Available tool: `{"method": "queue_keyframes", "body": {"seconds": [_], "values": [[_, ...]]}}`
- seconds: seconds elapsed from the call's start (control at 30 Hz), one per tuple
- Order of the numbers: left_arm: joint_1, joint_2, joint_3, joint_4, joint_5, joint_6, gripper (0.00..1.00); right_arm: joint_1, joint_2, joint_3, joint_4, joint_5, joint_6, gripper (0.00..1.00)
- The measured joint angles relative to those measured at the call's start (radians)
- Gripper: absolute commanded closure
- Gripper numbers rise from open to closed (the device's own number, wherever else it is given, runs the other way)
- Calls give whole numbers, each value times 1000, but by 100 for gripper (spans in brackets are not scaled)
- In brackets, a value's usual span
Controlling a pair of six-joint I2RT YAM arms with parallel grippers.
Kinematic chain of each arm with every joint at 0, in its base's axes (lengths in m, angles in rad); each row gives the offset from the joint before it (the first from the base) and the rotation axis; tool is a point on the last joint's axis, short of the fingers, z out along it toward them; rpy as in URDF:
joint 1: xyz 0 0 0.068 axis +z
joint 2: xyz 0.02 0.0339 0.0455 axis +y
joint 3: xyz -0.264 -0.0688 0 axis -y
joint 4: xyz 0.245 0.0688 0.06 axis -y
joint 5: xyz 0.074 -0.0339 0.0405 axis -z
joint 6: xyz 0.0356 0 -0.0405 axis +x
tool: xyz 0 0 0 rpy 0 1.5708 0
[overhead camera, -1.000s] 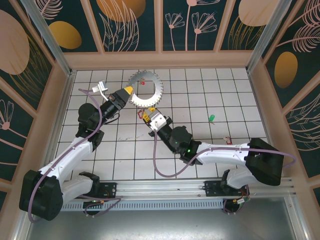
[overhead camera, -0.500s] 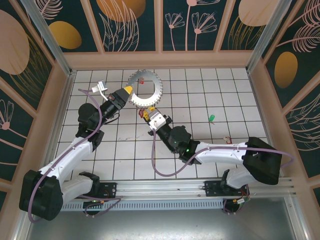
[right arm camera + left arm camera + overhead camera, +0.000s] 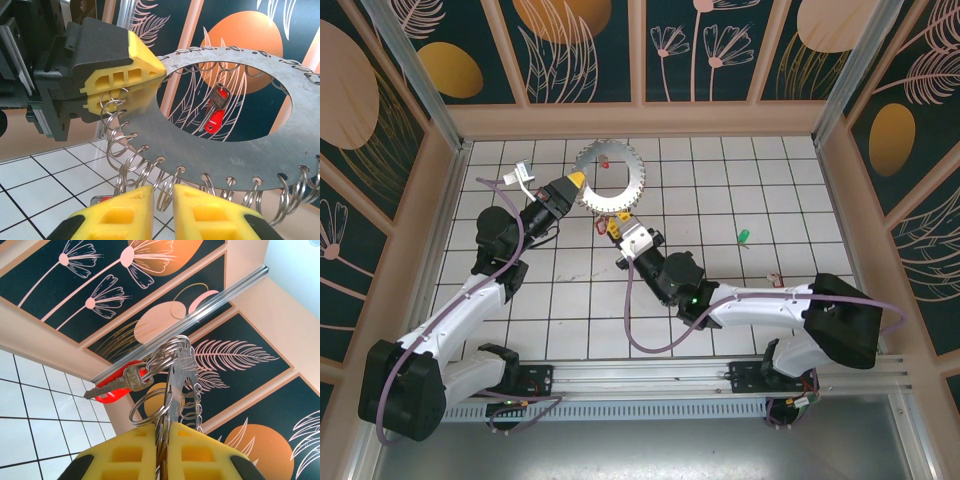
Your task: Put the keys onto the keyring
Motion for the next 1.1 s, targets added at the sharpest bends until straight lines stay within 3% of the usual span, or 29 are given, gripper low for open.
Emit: {"method": "queue_keyframes", "body": {"seconds": [1.1], "values": [[0,0,0,0,-21,-4,100,-21,45,0,80,13,0,83]]}}
